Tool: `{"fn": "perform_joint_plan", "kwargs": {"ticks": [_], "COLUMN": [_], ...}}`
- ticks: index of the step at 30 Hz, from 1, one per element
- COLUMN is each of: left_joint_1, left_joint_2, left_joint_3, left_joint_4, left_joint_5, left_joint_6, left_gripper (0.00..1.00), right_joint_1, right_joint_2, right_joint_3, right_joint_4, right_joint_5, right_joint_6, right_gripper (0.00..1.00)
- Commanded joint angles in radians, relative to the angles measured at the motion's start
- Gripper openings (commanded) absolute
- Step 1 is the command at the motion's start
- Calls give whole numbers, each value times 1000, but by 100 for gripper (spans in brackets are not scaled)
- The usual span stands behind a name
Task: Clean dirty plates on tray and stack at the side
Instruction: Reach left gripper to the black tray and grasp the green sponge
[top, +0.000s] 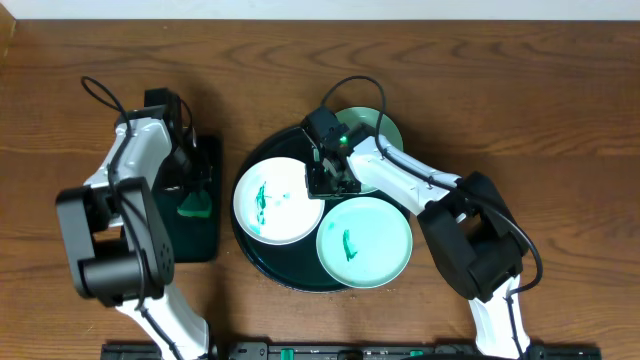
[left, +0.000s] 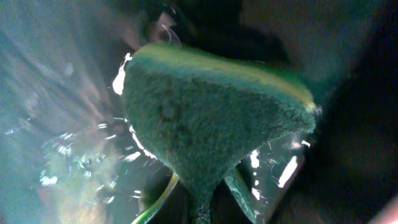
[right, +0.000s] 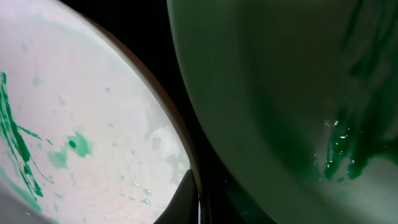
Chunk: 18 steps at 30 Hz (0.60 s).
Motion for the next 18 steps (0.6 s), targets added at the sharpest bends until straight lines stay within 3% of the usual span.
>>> {"fn": "perform_joint_plan", "kwargs": {"ticks": [1, 8, 12, 18], "left_joint_1": [3, -2, -36, -155], "left_joint_2": [-152, -330, -331, -294], "left_joint_3": [5, 3, -11, -61], "left_joint_4": [-35, -100, -99, -52], "left_joint_5": [50, 165, 257, 258], "left_joint_6": [-12, -41, -67, -149], "left_gripper": [7, 7, 7, 7], "right_joint_1": [0, -8, -11, -11], "right_joint_2": [41, 41, 41, 41], "right_joint_3": [11, 11, 11, 11], "right_joint_4": [10, 10, 10, 10], "right_joint_5": [-17, -36, -40, -40], "right_joint_6": [-4, -5, -5, -4], "right_gripper": [1, 1, 1, 1]}}
